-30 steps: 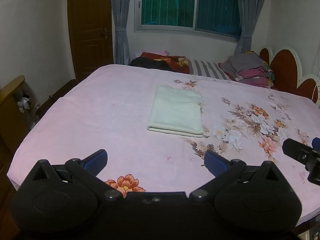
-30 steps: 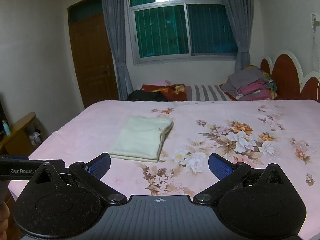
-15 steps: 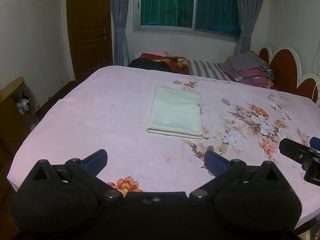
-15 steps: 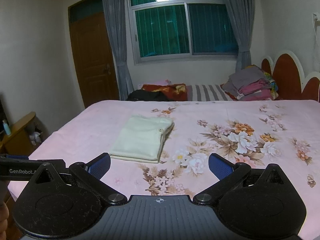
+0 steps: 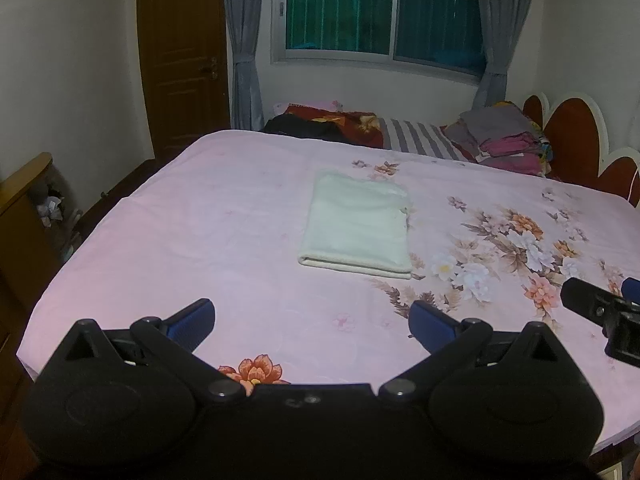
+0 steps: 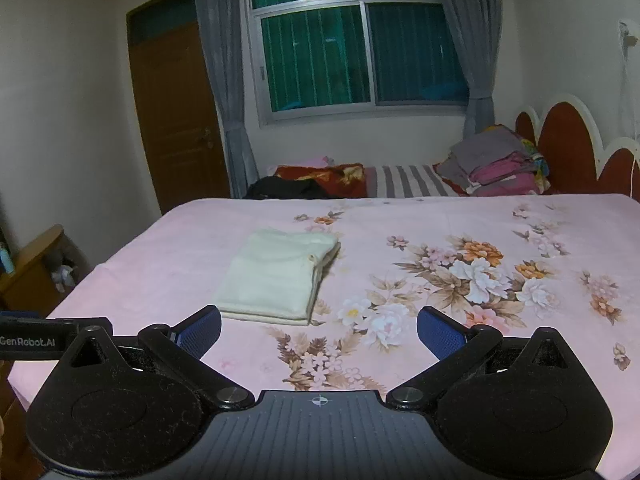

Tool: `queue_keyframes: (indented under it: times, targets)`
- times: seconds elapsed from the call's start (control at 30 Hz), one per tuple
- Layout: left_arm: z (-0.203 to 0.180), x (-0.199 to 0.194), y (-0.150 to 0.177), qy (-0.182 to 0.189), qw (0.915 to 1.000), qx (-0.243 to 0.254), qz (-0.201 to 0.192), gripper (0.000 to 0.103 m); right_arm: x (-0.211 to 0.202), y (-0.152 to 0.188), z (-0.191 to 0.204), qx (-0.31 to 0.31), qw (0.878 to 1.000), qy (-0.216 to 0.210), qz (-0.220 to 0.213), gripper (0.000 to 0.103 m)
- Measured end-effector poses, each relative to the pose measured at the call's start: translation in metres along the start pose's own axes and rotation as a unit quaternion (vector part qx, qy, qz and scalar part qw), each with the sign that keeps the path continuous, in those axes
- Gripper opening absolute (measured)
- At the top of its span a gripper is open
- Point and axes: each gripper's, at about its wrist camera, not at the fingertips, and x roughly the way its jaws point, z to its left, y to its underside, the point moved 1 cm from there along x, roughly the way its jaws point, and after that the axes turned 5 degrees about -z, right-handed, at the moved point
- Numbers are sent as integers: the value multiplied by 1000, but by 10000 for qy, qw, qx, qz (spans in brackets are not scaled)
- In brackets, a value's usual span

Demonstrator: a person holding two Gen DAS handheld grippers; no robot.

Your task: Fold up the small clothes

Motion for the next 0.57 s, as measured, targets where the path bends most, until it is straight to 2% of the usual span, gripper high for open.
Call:
queue_keyframes:
  times: [0.2, 0.33, 0.57]
  targets:
    - [-3, 6, 0, 6, 9999, 88, 51, 103, 3, 1, -1, 16, 10000, -16, 39, 103]
    - [-2, 11, 1, 215, 9997, 120, 69, 102, 8, 3, -4, 67, 9999, -6, 80, 103]
    - [-6, 28, -4, 1, 9997, 226, -55, 102, 20, 9, -15, 155, 9996, 70, 234, 103]
